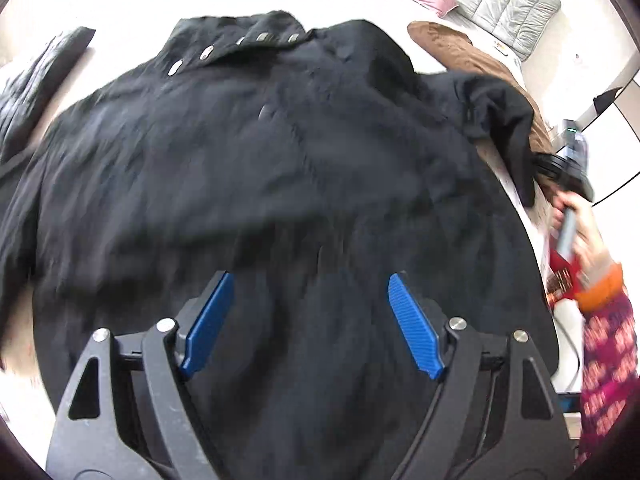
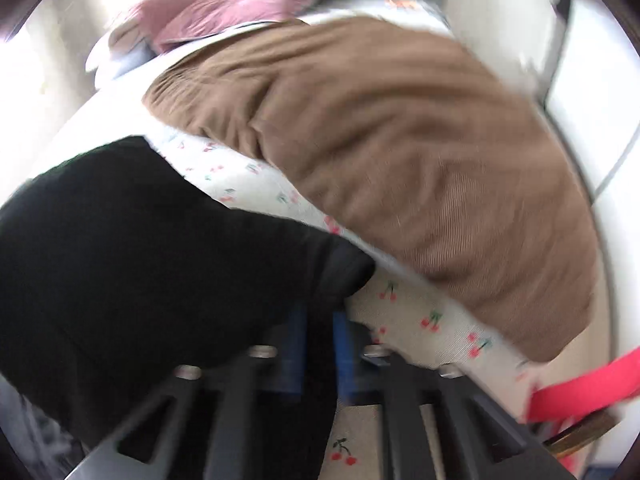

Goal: Fold large clothes

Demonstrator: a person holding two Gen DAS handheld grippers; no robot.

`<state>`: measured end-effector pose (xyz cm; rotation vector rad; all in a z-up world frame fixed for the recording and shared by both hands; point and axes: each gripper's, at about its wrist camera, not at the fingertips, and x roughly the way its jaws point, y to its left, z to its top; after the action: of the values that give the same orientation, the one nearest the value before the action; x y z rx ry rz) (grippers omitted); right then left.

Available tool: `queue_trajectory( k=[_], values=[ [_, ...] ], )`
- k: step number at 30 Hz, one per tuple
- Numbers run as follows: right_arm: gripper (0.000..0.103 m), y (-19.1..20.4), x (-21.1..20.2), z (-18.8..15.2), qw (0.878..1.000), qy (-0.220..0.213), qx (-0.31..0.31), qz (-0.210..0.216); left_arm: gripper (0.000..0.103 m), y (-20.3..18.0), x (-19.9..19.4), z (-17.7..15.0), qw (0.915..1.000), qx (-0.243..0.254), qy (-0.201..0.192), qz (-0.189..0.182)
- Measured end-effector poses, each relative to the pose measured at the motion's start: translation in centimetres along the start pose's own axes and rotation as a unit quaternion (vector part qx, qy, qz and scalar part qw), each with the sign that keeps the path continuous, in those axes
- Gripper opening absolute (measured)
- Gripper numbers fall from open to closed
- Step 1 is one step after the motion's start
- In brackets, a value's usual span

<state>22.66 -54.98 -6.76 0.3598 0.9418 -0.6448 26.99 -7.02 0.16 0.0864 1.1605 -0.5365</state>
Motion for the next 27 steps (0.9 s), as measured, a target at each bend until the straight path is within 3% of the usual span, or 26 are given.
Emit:
queue_trajectory(
  k=[3, 7, 11, 16, 20, 22, 25, 26, 27],
  values=[
    [0.005, 0.9, -5.1, 2.8, 0.994, -0.075, -0.07, -0.046, 0.079, -1.0, 2.8, 4.3, 0.9987, 0.019, -0.046, 0.012],
    [0.005, 0.3, -9.7, 7.8, 0.968, -0.165, -0.12, -0.145, 0.066, -2.8, 7.1, 9.5, 0.9946, 0.023, -0.101, 0.008],
    [0.005, -0.1, -9.8, 11.6, 0.935, -0.217, -0.14, -0.243, 0.055, -4.2, 11.4, 12.8, 0.9904, -0.013, -0.133, -0.036],
    [0.005, -2.0, -4.1, 13.5, 0.923, -0.202, -0.142, -0.296, 0.054, -6.2, 16.7, 14.5, 0.9876, -0.021, -0.147, -0.051],
    [0.008, -4.0, 2.8, 12.2, 0.933, -0.136, -0.135, -0.306, 0.058, -7.0, 18.5, 14.6, 0.9896, -0.02, -0.139, -0.031],
    [0.018, -4.9, 4.8, 10.3, 0.932, -0.101, -0.14, -0.318, 0.066, -7.4, 18.0, 14.5, 0.9893, -0.009, -0.14, -0.039],
    [0.021, -6.0, 5.3, 8.9, 0.942, -0.071, -0.134, -0.298, 0.069, -7.6, 17.1, 14.3, 0.9917, 0.005, -0.125, -0.029],
    [0.026, -6.2, 4.5, 8.8, 0.947, -0.073, -0.126, -0.288, 0.072, -7.4, 16.5, 14.3, 0.9925, 0.003, -0.119, -0.029],
    [0.039, -6.3, 3.6, 8.7, 0.952, -0.074, -0.119, -0.274, 0.077, -7.3, 15.9, 14.1, 0.9933, -0.002, -0.111, -0.032]
  ],
)
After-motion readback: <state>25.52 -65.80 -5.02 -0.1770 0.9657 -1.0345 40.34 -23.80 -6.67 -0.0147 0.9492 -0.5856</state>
